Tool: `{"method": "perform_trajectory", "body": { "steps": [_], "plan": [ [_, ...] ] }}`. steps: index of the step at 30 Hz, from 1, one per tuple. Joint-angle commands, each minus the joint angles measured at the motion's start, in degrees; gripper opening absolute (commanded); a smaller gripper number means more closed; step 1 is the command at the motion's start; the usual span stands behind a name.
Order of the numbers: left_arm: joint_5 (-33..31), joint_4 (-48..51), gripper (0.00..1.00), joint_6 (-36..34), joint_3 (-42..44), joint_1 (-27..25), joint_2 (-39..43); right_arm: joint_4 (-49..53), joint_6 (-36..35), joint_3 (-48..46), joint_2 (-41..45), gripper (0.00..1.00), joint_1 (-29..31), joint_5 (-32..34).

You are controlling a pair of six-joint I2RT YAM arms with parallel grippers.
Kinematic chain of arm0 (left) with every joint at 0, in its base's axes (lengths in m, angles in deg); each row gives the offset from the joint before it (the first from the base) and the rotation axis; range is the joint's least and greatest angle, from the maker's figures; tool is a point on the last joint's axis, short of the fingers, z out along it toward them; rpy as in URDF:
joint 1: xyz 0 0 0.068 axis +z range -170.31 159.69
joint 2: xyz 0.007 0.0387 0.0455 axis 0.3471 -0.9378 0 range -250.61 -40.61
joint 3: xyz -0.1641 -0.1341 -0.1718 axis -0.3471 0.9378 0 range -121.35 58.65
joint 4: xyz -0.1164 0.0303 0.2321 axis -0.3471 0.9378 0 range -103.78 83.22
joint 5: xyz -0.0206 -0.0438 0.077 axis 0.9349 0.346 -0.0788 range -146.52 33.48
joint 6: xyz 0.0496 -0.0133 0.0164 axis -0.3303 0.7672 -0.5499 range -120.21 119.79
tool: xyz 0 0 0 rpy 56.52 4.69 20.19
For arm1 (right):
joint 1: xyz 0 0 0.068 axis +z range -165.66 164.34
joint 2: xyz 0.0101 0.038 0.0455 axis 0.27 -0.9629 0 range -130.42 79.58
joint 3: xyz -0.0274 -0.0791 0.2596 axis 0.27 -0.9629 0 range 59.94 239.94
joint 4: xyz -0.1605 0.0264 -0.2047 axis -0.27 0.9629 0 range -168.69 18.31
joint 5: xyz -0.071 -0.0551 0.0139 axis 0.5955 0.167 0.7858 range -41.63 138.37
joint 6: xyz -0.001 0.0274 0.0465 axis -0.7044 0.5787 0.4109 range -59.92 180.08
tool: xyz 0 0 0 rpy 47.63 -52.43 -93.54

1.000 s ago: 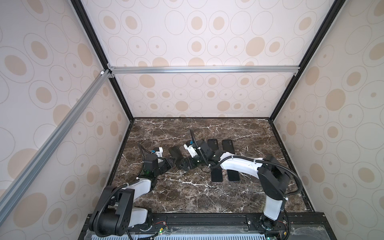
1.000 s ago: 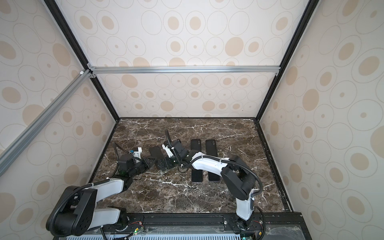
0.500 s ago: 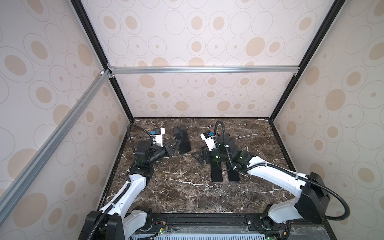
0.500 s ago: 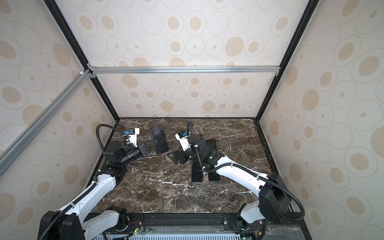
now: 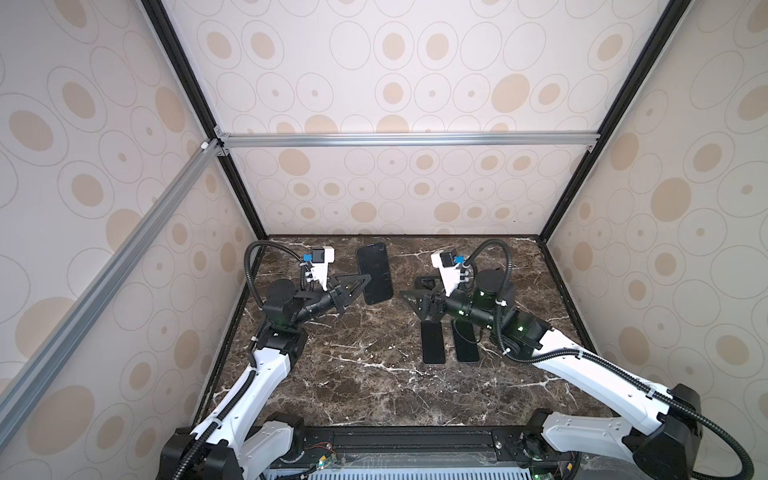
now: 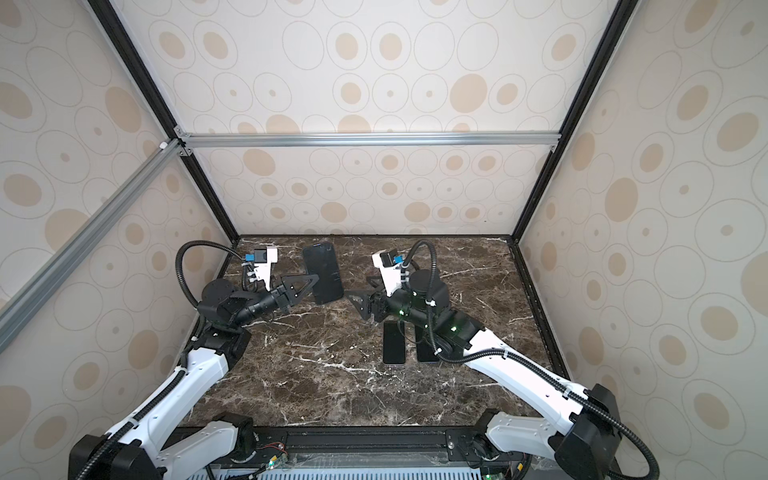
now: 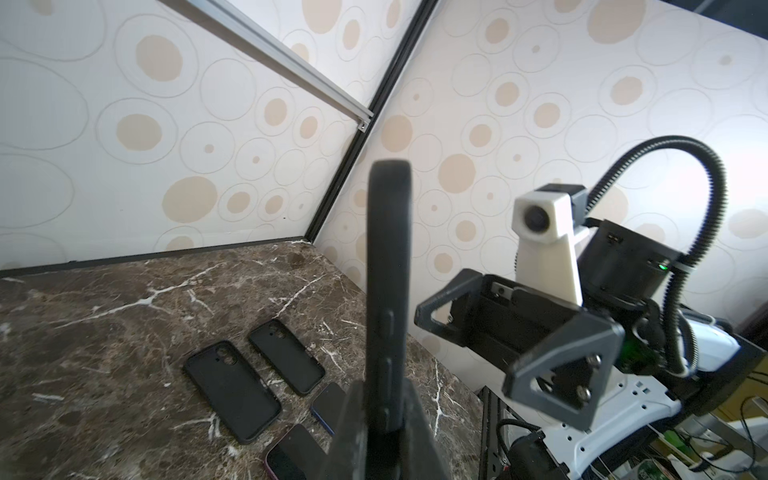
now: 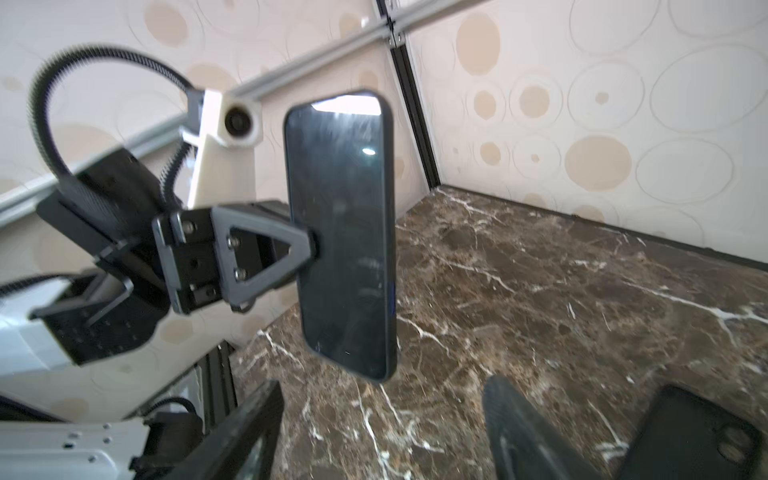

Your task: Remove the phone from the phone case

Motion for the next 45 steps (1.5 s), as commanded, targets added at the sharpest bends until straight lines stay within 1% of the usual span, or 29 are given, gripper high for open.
{"method": "perform_trajectory", "body": {
  "steps": [1, 2, 3, 5, 8, 10, 12, 13, 15, 17, 20, 22, 25, 30, 32, 35, 37, 41, 45],
  "plan": [
    [1.4, -8.1, 0.00, 0.5, -0.8, -1.6, 2.7, -12.0, 9.2, 0.4, 0.8, 0.78, -3.7, -4.9],
    [1.8, -8.6, 0.00, 0.3, -0.6, -2.1, 2.9, -14.1, 11.5, 0.6, 0.2, 0.78, -4.8, -6.6],
    [2.0, -9.4, 0.00, 0.2, -0.2, -2.6, 3.1, -15.9, 13.4, 0.9, -0.3, 0.75, -5.6, -7.9],
    [1.4, -11.2, 0.00, 0.2, 0.8, -3.5, 4.1, -19.4, 16.3, 2.0, -2.1, 0.68, -6.5, -11.3],
    [0.1, -13.0, 0.00, -0.3, 2.3, -4.4, 6.0, -22.1, 18.0, 4.4, -4.7, 0.63, -6.5, -16.9],
    [0.9, -14.2, 0.00, -0.7, 2.6, -4.8, 6.5, -26.6, 20.0, 4.6, -6.1, 0.64, -6.6, -19.3],
    [1.9, -14.4, 0.00, -0.8, 2.4, -5.0, 6.4, -31.0, 22.4, 4.5, -6.9, 0.69, -6.5, -19.4],
    [3.0, -15.2, 0.00, -0.6, 2.5, -5.0, 6.1, -33.1, 23.5, 4.6, -7.4, 0.71, -6.6, -19.8],
    [3.7, -18.1, 0.00, 1.4, 2.9, -5.0, 5.2, -36.6, 25.0, 5.7, -8.8, 0.71, -6.6, -22.7],
    [3.4, -20.4, 0.00, 3.3, 3.2, -5.1, 4.4, -37.8, 24.7, 7.3, -10.4, 0.69, -6.4, -28.2],
    [1.7, -24.2, 0.00, 6.0, 3.7, -5.1, 4.0, -38.6, 23.3, 6.9, -11.2, 0.68, -6.1, -33.4],
    [0.3, -27.4, 0.00, 8.3, 4.2, -5.3, 4.0, -36.8, 21.3, 5.7, -11.2, 0.68, -5.7, -34.9],
    [-1.2, -31.4, 0.00, 11.7, 4.5, -5.5, 3.6, -34.7, 18.5, 3.6, -11.4, 0.68, -4.5, -35.0],
    [-3.1, -35.7, 0.00, 15.1, 5.0, -5.8, 3.3, -33.6, 17.2, 3.1, -13.3, 0.66, -3.0, -36.9],
    [-4.0, -36.1, 0.00, 15.5, 5.2, -5.9, 3.4, -34.7, 17.6, 2.8, -13.9, 0.62, -2.7, -37.2],
    [-5.2, -36.0, 0.00, 15.5, 5.3, -5.9, 3.5, -35.8, 18.2, 2.8, -14.5, 0.51, -2.0, -37.5],
    [-6.1, -35.7, 0.00, 15.4, 5.4, -5.9, 3.6, -35.9, 18.2, 3.0, -14.6, 0.45, -1.8, -37.3],
    [-7.8, -35.2, 0.00, 15.3, 5.6, -5.9, 3.6, -35.7, 17.9, 3.1, -14.5, 0.29, -1.7, -37.2],
    [-8.5, -34.1, 0.00, 15.1, 5.8, -5.9, 3.7, -35.3, 17.8, 3.3, -14.4, 0.19, -1.7, -37.4]
  ]
}}
